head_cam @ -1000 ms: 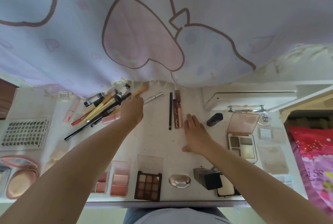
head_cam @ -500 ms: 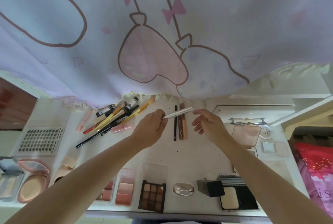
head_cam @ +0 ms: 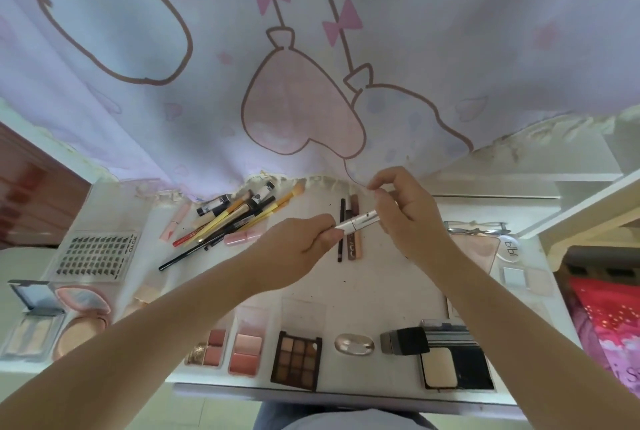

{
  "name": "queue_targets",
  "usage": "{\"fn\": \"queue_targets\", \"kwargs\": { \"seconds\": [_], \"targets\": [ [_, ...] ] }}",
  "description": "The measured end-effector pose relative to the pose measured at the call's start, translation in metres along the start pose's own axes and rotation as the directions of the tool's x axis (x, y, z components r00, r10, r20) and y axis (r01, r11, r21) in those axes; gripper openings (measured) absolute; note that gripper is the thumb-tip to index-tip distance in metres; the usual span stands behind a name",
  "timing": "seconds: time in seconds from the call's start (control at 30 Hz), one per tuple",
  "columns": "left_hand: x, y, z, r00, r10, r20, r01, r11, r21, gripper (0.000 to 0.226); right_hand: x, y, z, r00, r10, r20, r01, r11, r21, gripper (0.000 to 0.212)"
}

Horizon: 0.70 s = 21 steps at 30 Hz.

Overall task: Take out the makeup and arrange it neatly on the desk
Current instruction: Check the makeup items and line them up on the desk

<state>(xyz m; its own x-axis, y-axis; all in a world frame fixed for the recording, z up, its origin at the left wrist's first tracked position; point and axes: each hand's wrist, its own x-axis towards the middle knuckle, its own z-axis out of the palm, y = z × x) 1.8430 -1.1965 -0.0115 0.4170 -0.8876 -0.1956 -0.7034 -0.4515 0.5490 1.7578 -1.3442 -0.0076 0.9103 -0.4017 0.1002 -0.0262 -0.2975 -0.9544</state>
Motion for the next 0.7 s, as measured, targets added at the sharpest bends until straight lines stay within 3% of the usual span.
{"fn": "queue_targets", "kwargs": {
  "seconds": [0.07,0.2,0.27,0.33,0.4,0.5,0.63,0.7],
  "targets": [
    [-0.005,0.003,-0.009,1.000,-0.011,-0.002,0.010,0.999,-0.050,0.028,0.000,-0.008,-0.006,0.996,-0.038,0.078,0.042,0.998,-0.048,0.021],
    [-0.011,0.001,-0.017,0.990,-0.049,-0.130,0.067,0.988,0.140,0.018,0.008,-0.012,-0.010,0.966,0.085,0.244,-0.027,0.973,-0.230,0.030],
    [-0.014,0.000,-0.018,0.983,-0.046,-0.178,0.085,0.972,0.218,0.020,0.011,-0.013,-0.009,0.955,0.148,0.258,-0.072,0.957,-0.281,0.040],
    [-0.015,-0.001,-0.018,0.977,-0.025,-0.211,0.080,0.963,0.257,0.027,0.010,-0.011,-0.010,0.953,0.136,0.270,-0.059,0.960,-0.272,0.034],
    [-0.016,-0.002,-0.018,0.976,-0.017,-0.216,0.074,0.962,0.263,0.032,0.007,-0.010,-0.014,0.953,0.053,0.298,0.015,0.975,-0.221,0.020],
    [-0.017,-0.005,-0.014,0.966,-0.021,-0.259,0.084,0.968,0.237,0.033,0.007,-0.008,-0.019,0.941,-0.100,0.323,0.157,0.975,-0.156,0.031],
    [-0.011,-0.006,-0.013,0.914,0.073,-0.400,0.021,0.974,0.224,0.047,0.013,-0.015,-0.017,0.942,0.053,0.330,0.013,0.981,-0.196,0.017],
    [-0.009,-0.008,-0.013,0.877,0.167,-0.450,-0.021,0.950,0.311,0.044,0.013,-0.016,-0.017,0.953,0.039,0.300,0.053,0.955,-0.291,0.028]
  ]
}}
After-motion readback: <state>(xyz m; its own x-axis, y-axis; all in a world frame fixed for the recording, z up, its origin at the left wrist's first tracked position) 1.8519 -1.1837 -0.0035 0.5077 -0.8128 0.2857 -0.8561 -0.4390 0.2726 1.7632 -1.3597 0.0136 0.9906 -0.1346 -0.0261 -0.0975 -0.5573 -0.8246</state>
